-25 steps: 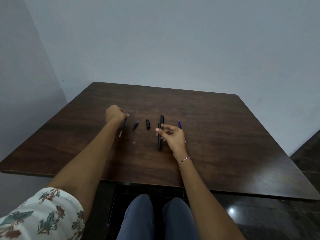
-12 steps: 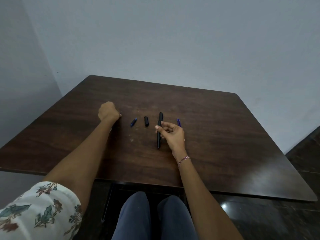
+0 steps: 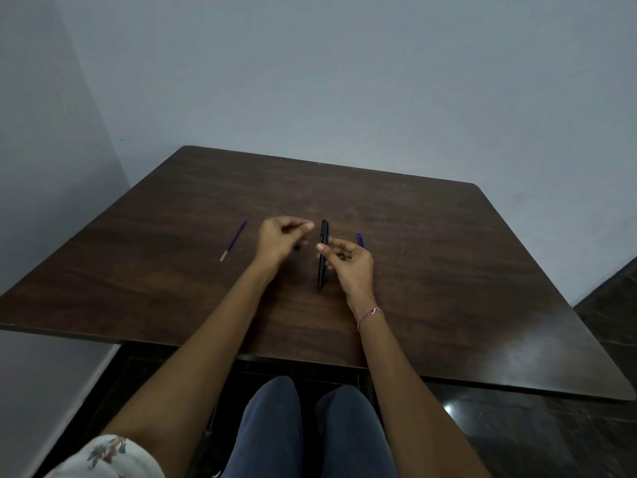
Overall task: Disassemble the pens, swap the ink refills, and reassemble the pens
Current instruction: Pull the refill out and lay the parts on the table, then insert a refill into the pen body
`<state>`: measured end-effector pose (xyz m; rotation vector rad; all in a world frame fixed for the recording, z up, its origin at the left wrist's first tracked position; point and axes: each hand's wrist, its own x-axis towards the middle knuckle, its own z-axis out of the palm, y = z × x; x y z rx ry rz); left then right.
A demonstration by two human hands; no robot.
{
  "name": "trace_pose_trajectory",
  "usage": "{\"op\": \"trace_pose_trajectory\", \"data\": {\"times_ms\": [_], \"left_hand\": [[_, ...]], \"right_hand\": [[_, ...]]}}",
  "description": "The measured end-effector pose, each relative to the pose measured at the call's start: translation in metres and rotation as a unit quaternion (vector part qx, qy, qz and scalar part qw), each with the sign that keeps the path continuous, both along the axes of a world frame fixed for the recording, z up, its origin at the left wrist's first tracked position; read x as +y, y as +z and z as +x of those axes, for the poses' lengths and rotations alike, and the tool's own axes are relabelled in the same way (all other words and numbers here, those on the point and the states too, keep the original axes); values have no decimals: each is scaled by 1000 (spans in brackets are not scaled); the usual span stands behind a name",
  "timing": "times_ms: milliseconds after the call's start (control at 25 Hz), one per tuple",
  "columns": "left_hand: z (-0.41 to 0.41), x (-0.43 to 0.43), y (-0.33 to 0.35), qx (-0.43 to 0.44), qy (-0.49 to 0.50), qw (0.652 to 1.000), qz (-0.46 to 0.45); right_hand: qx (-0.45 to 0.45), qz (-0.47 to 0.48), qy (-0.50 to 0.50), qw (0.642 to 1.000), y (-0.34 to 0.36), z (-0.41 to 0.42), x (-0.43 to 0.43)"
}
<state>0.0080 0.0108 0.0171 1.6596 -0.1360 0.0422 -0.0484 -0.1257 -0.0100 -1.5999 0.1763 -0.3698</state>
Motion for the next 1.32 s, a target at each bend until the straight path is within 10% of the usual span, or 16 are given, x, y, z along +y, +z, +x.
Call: {"op": "trace_pose_trajectory", "data": {"times_ms": [680, 1320], "left_hand": [[-21, 1, -13, -6, -94, 995, -27], [-17, -2, -17, 10, -70, 998, 0]], "right_hand": [[-64, 39, -61, 995, 28, -4, -9], [277, -78, -73, 955, 41, 39, -89]]}}
